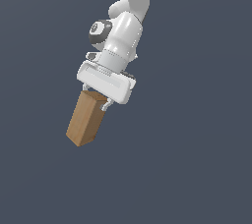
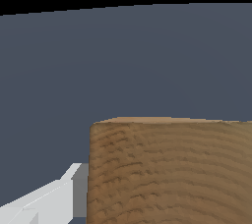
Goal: Pick up the object and move it to a goal position.
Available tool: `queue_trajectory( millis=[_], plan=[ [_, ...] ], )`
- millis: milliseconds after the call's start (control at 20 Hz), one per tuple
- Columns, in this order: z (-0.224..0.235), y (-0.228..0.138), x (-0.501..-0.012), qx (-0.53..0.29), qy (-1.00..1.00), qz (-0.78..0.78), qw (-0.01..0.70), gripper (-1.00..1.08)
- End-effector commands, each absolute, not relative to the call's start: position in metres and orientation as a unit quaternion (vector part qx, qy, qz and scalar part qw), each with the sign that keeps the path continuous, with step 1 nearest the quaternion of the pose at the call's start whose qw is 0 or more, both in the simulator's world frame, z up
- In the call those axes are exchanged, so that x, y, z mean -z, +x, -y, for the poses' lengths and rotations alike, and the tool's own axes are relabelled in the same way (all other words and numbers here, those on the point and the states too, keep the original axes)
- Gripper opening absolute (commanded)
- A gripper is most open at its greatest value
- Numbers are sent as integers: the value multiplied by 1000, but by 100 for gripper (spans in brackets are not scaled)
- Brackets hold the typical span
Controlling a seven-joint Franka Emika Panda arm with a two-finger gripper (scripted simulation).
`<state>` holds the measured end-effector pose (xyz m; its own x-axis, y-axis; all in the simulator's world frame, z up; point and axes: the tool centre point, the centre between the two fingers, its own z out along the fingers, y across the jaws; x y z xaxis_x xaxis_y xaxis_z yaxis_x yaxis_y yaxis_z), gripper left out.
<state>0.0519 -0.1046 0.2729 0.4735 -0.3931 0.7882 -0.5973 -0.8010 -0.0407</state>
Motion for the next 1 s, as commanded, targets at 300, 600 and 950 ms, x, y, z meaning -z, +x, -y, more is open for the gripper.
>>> queue_trajectory(
  millis=[300, 600, 950],
  plan=[
    [106, 69, -315, -493, 800, 312, 138, -100],
    [106, 77, -344, -542, 758, 328, 153, -100],
    [107, 82, -381, -600, 700, 348, 172, -100]
  ],
)
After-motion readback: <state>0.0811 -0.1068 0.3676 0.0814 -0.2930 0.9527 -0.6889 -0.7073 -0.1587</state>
